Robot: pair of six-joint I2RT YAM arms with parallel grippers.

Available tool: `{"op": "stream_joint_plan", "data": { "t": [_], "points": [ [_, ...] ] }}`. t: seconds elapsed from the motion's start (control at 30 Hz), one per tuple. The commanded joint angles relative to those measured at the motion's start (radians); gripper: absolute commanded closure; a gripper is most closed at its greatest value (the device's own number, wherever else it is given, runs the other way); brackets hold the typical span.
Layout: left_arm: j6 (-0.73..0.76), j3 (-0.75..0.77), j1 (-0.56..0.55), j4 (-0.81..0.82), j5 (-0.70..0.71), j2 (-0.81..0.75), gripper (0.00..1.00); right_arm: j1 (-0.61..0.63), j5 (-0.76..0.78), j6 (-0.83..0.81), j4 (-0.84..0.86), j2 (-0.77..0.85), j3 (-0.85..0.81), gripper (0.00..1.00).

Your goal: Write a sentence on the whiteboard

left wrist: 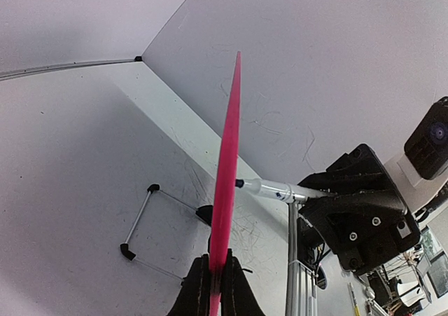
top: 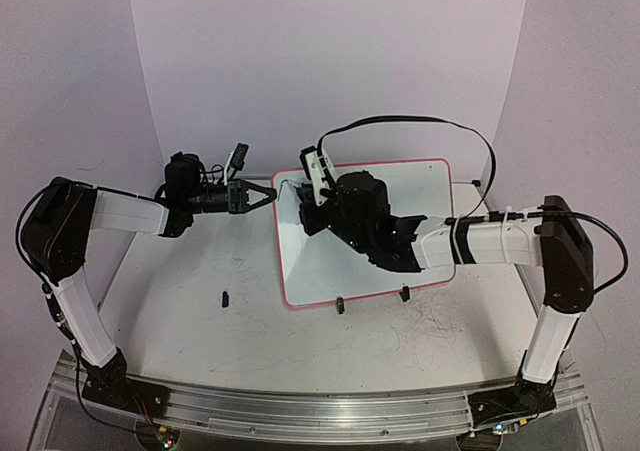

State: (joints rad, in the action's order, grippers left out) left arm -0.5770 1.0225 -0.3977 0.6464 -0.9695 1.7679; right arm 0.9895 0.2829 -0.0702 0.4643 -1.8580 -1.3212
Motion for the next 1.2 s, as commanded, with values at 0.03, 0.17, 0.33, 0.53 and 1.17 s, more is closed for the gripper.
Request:
{"op": "stream_joint_plan", "data": {
  "t": [0.03,0.17,0.33,0.53,1.17],
  "points": [
    [-0.024,0.027,-0.008,0.029,-0.037,-0.024,1.0,-0.005,0.058,0.026,0.0,0.029,0.04,1.0],
    [-0.024,0.027,-0.009,0.029,-0.037,-0.022,1.0,-0.005,0.051,0.035,0.001,0.037,0.056,1.0],
    [-0.024,0.027,-0.009,0.029,-0.038,-0.021,1.0,-0.003,0.024,0.045,-0.001,0.039,0.065,1.0],
    [-0.024,0.027,-0.009,0.03,-0.037,-0.021,1.0,-0.003,-0.008,0.05,-0.002,0.023,0.051,1.0],
    [-0.024,0.027,-0.009,0.03,-0.038,-0.022,1.0,0.006,-0.039,0.063,-0.004,-0.012,0.022,1.0]
  ]
}}
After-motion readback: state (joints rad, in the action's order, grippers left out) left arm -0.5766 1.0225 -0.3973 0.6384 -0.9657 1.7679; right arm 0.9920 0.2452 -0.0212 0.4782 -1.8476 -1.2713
